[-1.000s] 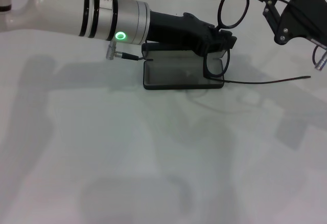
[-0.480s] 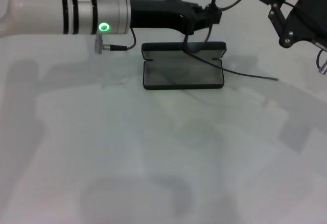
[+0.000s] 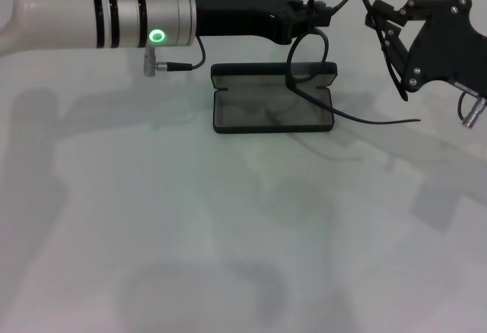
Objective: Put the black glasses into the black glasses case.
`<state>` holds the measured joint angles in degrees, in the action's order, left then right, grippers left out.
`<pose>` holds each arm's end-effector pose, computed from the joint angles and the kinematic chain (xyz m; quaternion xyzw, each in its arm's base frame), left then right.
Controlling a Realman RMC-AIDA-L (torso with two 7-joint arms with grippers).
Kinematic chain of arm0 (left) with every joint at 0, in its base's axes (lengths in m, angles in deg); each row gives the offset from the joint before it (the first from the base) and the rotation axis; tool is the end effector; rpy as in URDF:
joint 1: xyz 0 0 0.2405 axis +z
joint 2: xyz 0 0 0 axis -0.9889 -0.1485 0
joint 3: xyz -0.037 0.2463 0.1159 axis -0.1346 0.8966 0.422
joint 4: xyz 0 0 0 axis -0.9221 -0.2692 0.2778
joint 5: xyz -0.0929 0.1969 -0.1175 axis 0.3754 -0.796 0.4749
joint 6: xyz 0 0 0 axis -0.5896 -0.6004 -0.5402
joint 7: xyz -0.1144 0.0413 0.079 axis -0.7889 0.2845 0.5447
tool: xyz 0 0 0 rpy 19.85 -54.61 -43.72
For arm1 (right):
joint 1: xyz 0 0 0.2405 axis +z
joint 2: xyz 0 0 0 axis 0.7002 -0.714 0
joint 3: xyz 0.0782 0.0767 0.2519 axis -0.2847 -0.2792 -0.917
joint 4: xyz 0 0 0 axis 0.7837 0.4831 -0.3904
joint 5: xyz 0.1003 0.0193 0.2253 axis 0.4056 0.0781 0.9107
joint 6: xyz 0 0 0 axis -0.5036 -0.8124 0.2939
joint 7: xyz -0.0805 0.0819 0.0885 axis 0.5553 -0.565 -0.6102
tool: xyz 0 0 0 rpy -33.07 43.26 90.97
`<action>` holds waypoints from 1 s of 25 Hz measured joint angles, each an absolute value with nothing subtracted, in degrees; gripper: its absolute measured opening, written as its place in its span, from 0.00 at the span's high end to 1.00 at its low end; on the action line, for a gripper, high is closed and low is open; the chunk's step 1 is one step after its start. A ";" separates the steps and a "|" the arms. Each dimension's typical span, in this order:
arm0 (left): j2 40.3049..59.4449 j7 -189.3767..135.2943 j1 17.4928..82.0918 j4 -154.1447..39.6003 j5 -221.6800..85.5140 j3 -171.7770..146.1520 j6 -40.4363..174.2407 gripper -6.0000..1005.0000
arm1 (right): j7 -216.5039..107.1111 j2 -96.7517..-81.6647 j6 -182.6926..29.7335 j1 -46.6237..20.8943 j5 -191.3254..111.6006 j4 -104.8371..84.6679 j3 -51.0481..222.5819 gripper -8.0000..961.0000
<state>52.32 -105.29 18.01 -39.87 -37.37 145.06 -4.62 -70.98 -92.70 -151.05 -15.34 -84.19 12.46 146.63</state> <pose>-0.1665 0.4680 -0.0586 -0.9305 -0.2235 -0.2746 0.0935 0.2535 0.3879 -0.0134 -0.8454 -0.1646 0.3466 0.3715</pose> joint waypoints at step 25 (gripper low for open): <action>51.95 -105.29 18.54 -39.21 -37.61 145.10 -4.59 0.88 | -75.21 -91.92 -151.50 -17.44 -76.81 13.54 146.63 0.93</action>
